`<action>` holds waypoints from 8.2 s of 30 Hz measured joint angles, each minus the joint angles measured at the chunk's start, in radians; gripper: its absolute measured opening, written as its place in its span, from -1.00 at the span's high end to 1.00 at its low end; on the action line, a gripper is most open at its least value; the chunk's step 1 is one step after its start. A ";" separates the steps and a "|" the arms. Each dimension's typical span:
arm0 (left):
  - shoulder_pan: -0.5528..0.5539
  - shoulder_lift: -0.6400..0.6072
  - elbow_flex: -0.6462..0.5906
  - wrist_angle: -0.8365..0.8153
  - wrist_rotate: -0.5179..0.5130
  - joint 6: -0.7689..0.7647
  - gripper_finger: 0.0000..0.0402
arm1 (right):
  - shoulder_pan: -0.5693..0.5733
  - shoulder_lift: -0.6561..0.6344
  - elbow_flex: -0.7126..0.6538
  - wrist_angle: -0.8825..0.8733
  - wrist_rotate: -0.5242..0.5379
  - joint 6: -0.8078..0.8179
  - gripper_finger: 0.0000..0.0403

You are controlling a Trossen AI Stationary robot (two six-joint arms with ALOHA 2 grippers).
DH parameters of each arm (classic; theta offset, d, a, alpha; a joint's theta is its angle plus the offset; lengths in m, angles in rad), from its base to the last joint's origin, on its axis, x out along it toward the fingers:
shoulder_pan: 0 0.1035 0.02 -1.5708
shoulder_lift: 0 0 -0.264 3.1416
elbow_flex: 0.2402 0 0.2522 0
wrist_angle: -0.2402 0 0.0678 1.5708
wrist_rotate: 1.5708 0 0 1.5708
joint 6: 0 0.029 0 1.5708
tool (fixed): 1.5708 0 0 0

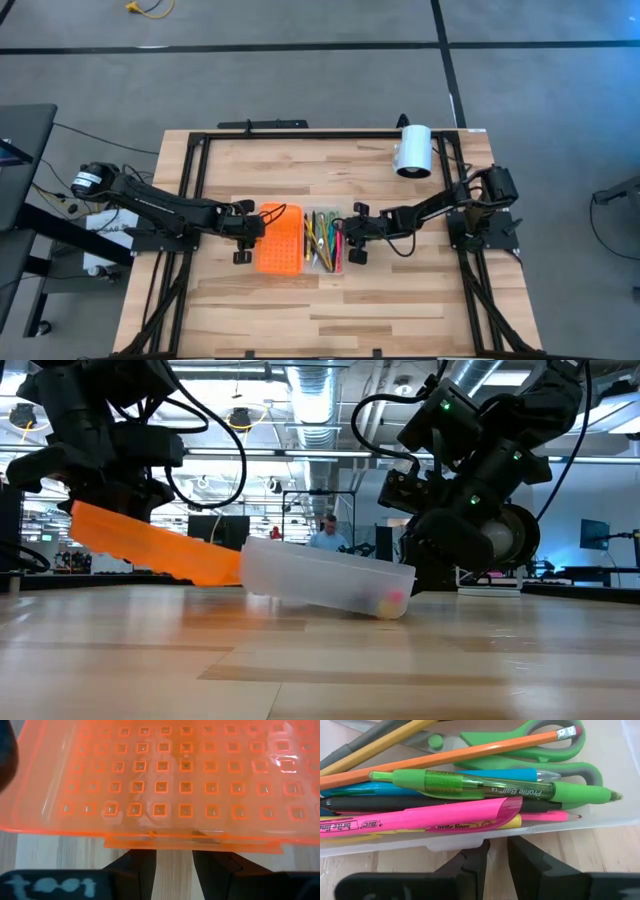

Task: Pick & place school supplies into a supply box
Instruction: Close the supply box, then return to Home Position

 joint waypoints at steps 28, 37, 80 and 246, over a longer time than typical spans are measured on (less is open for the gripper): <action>-0.027 0.021 0.142 -0.157 0.002 -0.017 0.42 | -0.001 -0.003 0.000 -0.002 -0.001 0.000 0.66; -0.027 0.066 0.144 -0.145 0.021 0.001 0.42 | -0.010 -0.022 0.043 -0.119 -0.035 -0.011 0.66; -0.018 0.261 0.436 -0.061 0.010 0.261 0.42 | -0.024 -0.018 0.064 -0.159 -0.046 -0.008 0.66; 0.415 -1.194 -0.553 0.535 0.364 0.277 0.42 | -0.246 -1.825 -0.714 -0.052 -0.263 -0.282 0.66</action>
